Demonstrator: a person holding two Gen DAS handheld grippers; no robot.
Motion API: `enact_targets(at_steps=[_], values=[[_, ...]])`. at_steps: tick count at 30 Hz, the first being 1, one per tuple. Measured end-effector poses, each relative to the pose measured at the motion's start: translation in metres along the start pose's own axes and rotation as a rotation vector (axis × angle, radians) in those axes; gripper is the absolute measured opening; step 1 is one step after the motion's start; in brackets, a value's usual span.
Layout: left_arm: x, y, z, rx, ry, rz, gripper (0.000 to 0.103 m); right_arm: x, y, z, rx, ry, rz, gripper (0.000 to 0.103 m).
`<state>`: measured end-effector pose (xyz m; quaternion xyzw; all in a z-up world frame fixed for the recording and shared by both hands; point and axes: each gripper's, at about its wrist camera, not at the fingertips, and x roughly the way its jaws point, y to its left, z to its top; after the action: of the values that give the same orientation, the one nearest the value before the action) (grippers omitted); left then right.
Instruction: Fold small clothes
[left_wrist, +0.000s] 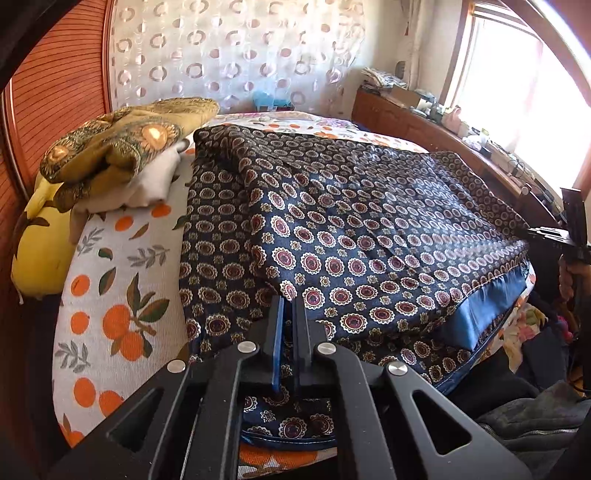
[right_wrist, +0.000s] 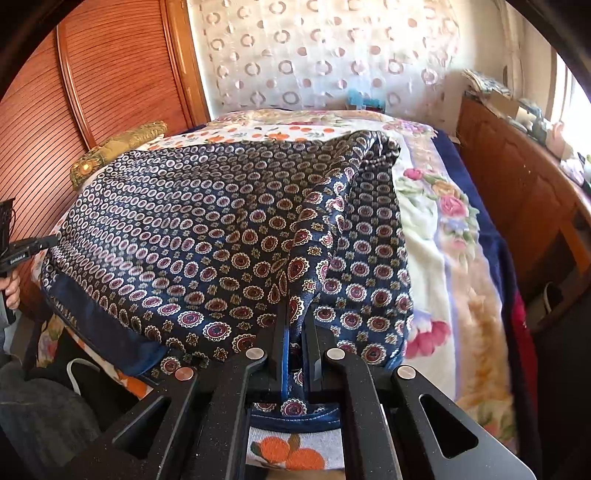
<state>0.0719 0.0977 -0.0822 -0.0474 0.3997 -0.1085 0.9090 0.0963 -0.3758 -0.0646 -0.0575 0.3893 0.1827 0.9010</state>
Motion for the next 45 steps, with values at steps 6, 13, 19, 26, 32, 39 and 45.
enact_targets(at_steps=[6, 13, 19, 26, 32, 39, 45], values=[[-0.006, -0.001, -0.003, 0.01, 0.0, 0.014, 0.029, -0.001, 0.013, 0.006, -0.016, -0.023, -0.071, 0.015], [-0.015, 0.009, -0.007, 0.0, -0.013, 0.091, 0.081, -0.023, 0.034, 0.005, -0.016, -0.121, -0.094, 0.063], [-0.019, 0.028, -0.012, -0.058, -0.017, 0.118, 0.081, -0.019, 0.084, 0.011, -0.066, -0.159, -0.017, 0.065], [-0.027, 0.045, -0.023, -0.096, -0.018, 0.11, 0.081, 0.025, 0.164, 0.023, -0.169, -0.137, 0.141, 0.065], [-0.028, 0.048, -0.024, -0.146, -0.025, 0.037, 0.081, 0.064, 0.207, 0.025, -0.242, -0.104, 0.182, 0.065], [-0.024, 0.037, -0.015, -0.169, -0.047, -0.021, 0.081, 0.088, 0.211, 0.025, -0.25, -0.084, 0.154, 0.065], [-0.003, 0.028, -0.011, -0.178, -0.004, -0.02, 0.081, 0.093, 0.211, 0.02, -0.234, -0.077, 0.138, 0.065]])
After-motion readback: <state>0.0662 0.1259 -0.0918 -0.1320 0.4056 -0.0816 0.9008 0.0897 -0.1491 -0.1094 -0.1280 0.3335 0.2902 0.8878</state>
